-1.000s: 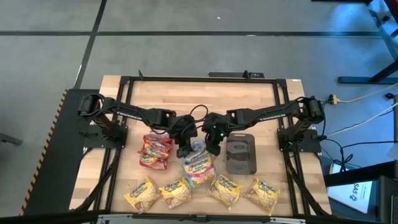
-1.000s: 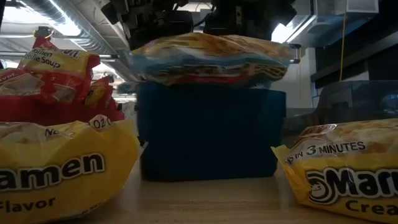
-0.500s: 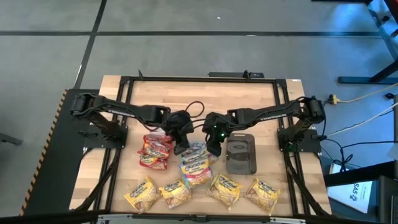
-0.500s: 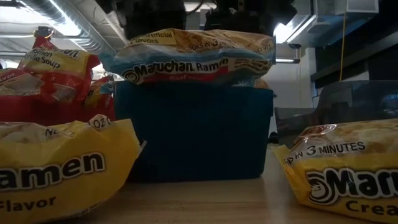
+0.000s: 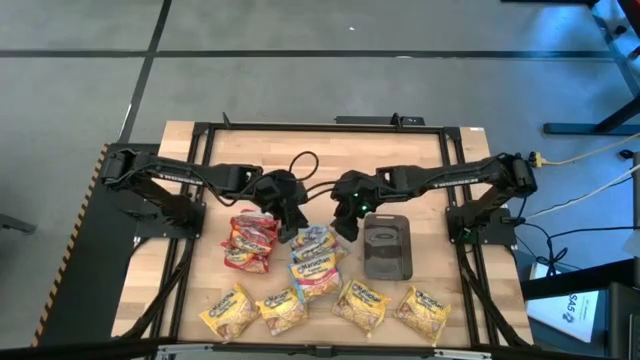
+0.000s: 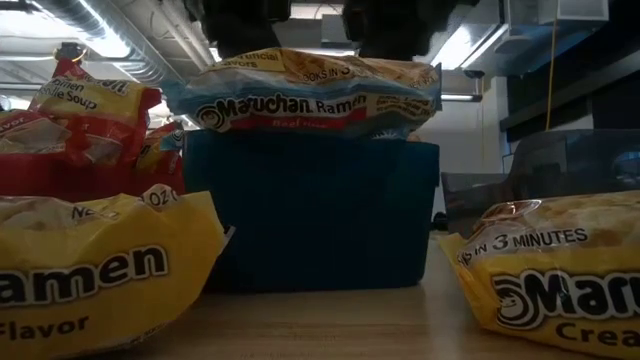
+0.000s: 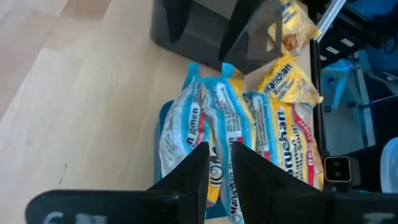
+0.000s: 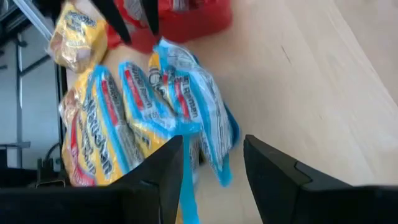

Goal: Sort Maruchan noodles
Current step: Adjust the blue noodle packs in the blue bin

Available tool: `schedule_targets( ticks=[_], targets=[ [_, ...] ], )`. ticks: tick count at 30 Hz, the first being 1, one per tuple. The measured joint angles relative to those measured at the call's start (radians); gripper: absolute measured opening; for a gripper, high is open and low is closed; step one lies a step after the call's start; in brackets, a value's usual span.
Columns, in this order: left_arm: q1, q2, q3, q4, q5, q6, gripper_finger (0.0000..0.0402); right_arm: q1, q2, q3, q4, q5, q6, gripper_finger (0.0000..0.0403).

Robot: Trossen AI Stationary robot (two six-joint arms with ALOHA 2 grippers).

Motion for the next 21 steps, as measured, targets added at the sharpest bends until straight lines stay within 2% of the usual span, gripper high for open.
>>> schedule_targets(
  ticks=[3,8,14,21],
  targets=[
    [-0.011,0.000,0.000,0.004,0.010,0.000,0.0064,0.002,-0.010,0.011,-0.008,-0.010,0.021,0.0166],
    [-0.055,0.000,0.001,0.008,0.065,-0.002,0.0064,0.003,-0.012,0.010,-0.015,-0.095,0.025,0.0166],
    [-0.112,0.000,0.001,-0.005,0.056,-0.017,0.0064,0.007,0.010,0.010,-0.006,-0.088,-0.001,0.0166],
    [-0.152,0.053,0.001,-0.003,-0.040,-0.058,0.0064,0.008,0.037,0.010,0.013,-0.106,0.001,0.0166]
  ],
)
